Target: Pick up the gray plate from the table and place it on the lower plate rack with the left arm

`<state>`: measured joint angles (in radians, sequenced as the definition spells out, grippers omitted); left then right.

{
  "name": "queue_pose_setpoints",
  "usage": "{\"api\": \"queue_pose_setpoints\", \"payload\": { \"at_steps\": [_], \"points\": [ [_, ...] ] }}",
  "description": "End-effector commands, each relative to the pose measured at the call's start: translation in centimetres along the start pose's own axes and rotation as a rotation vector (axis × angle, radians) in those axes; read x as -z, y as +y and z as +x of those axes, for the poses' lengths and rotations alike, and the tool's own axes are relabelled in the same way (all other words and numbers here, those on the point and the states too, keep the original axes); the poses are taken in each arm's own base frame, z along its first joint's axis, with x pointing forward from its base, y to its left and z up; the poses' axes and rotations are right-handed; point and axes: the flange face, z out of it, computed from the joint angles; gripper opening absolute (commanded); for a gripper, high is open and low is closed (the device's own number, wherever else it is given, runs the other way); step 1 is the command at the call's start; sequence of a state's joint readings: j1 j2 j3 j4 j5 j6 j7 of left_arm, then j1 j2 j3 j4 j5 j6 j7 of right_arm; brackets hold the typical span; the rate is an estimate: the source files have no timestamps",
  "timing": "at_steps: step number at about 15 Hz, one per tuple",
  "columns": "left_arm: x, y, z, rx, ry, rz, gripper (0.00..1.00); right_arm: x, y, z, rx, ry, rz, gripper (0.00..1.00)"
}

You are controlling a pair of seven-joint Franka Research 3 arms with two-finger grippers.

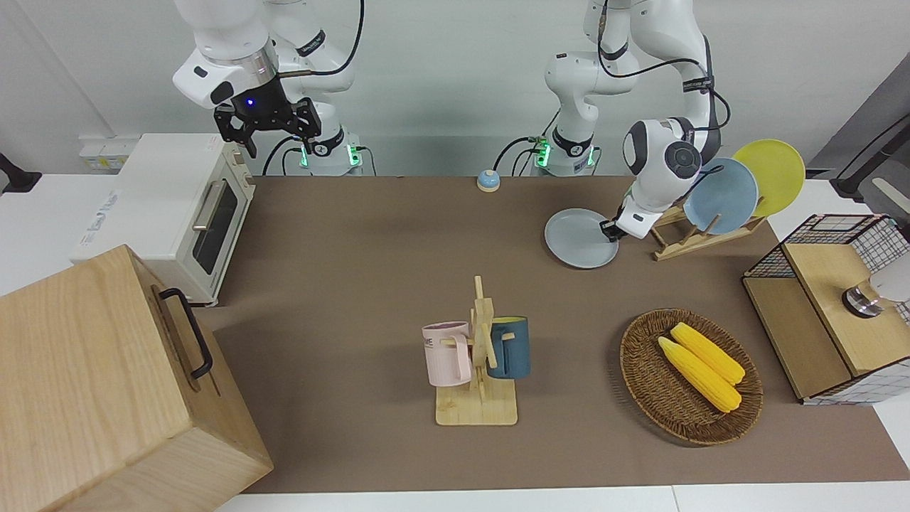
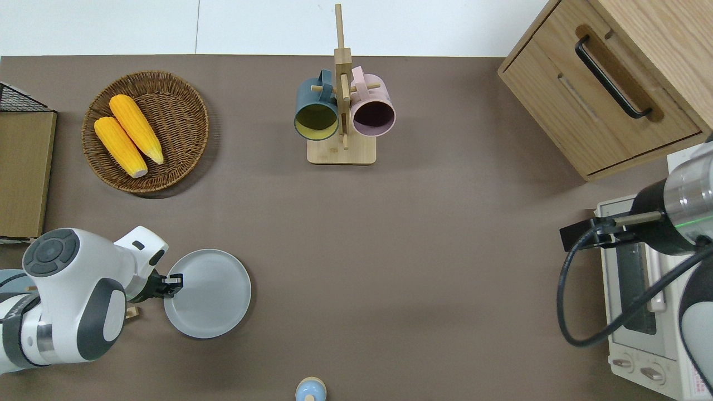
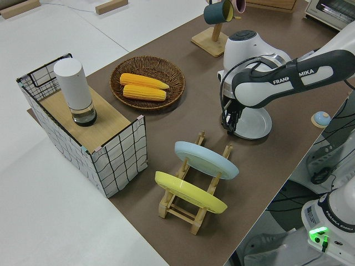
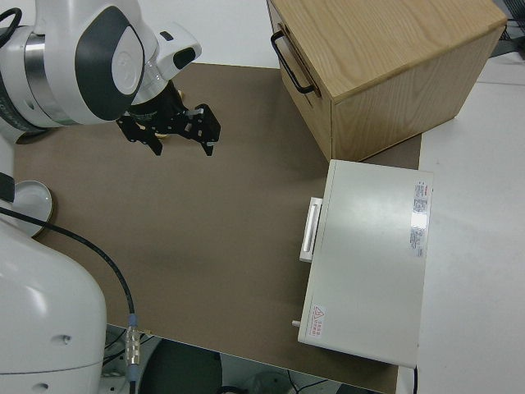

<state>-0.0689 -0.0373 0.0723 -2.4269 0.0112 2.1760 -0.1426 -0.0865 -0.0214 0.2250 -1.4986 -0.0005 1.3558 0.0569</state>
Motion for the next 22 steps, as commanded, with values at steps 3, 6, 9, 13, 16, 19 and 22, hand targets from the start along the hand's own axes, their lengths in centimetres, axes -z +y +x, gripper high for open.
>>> {"api": "queue_pose_setpoints", "payload": {
  "at_steps": [3,6,9,13,16,19,22],
  "points": [
    [3.8,-0.4,1.2,0.019,0.021,-0.015,0.00,0.4,0.4,-0.4,-0.004,-0.005,0.003,0.987],
    [6.7,-0.5,1.5,0.016,-0.007,-0.012,0.00,0.4,0.3,-0.4,-0.003,-0.005,0.003,0.987],
    [10.1,-0.8,1.6,0.016,-0.031,-0.003,0.00,0.4,0.4,-0.3,-0.004,-0.005,0.003,0.990],
    [14.7,-3.2,1.7,0.063,-0.048,-0.005,0.00,0.4,0.4,-0.4,-0.004,-0.005,0.003,0.990],
    [17.6,-4.7,1.1,0.077,-0.054,0.112,0.00,0.4,0.4,-0.3,-0.004,-0.005,0.003,0.987],
    [20.3,-5.9,0.2,0.102,-0.058,0.288,0.00,0.4,0.4,-0.3,-0.004,-0.005,0.003,0.987],
    [21.3,-5.6,-0.2,0.141,-0.051,0.520,0.00,0.4,0.3,-0.4,-0.003,-0.005,0.003,0.990]
  ]
}}
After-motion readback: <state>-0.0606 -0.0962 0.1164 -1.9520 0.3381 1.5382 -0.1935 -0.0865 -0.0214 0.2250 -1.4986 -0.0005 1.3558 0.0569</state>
